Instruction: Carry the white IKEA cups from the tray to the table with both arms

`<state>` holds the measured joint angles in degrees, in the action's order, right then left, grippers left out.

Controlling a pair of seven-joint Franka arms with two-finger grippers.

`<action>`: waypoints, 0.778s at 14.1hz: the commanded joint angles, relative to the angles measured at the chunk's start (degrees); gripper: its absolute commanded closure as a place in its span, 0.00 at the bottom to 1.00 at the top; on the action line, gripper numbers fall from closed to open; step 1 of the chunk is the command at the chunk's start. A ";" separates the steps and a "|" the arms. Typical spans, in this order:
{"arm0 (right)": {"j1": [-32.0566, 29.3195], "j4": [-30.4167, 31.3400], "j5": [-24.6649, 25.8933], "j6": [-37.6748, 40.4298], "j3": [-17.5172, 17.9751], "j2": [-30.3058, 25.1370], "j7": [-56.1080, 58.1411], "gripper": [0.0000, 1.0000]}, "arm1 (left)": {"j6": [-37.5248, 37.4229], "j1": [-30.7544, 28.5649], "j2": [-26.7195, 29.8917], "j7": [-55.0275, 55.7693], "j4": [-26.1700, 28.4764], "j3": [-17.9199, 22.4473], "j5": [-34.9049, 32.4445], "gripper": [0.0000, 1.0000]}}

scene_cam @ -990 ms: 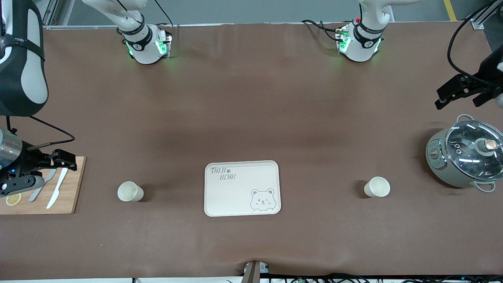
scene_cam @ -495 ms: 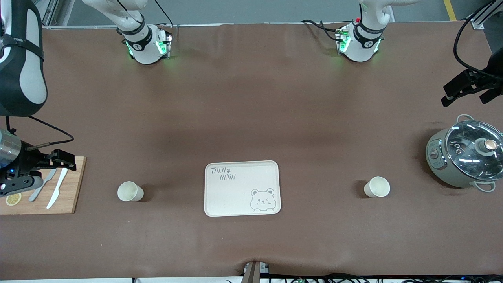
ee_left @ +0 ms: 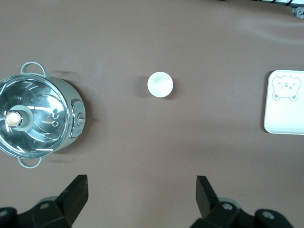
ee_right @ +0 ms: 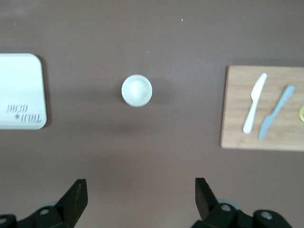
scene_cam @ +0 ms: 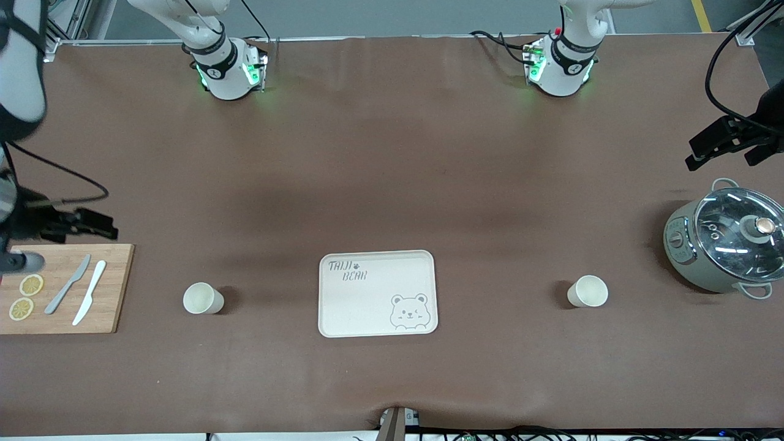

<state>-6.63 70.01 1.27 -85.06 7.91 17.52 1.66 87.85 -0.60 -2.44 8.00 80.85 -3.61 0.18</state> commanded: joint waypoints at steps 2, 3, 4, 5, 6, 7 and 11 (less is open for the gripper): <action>-1.72 16.86 0.31 -3.33 0.09 -15.37 -1.13 0.00 | -1.28 -0.45 -0.81 -0.88 -1.66 -0.17 0.26 0.00; -1.99 23.44 0.22 -7.01 0.09 -20.02 -1.22 0.00 | -1.28 -0.45 -0.89 -0.79 -1.66 -0.17 0.26 0.00; -1.90 28.64 0.13 -10.00 0.17 -23.72 -1.31 0.00 | -1.28 -0.45 -0.90 -0.79 -1.66 -0.17 0.26 0.00; -1.90 29.74 0.05 -10.29 0.17 -24.63 -1.48 0.00 | -1.28 -0.54 -0.90 -0.96 -1.66 -0.17 0.26 0.00; -2.07 29.66 -0.22 -10.21 0.17 -24.64 -1.75 0.00 | -1.28 -0.54 -0.98 -0.97 -1.66 -0.17 0.18 0.00; -2.08 29.66 -0.30 -10.21 0.09 -24.64 -1.75 0.00 | -1.28 -0.54 -1.07 -0.88 -1.66 -0.17 0.26 0.00; -2.16 29.57 -0.31 -10.21 0.17 -24.64 -1.75 0.00 | -1.28 -0.54 -1.34 -0.79 -1.58 -0.17 0.26 0.00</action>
<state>-7.86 98.28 1.30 -94.50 7.58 -5.93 0.52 87.80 -0.65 -3.15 8.00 80.80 -3.59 0.18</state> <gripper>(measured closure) 0.000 0.000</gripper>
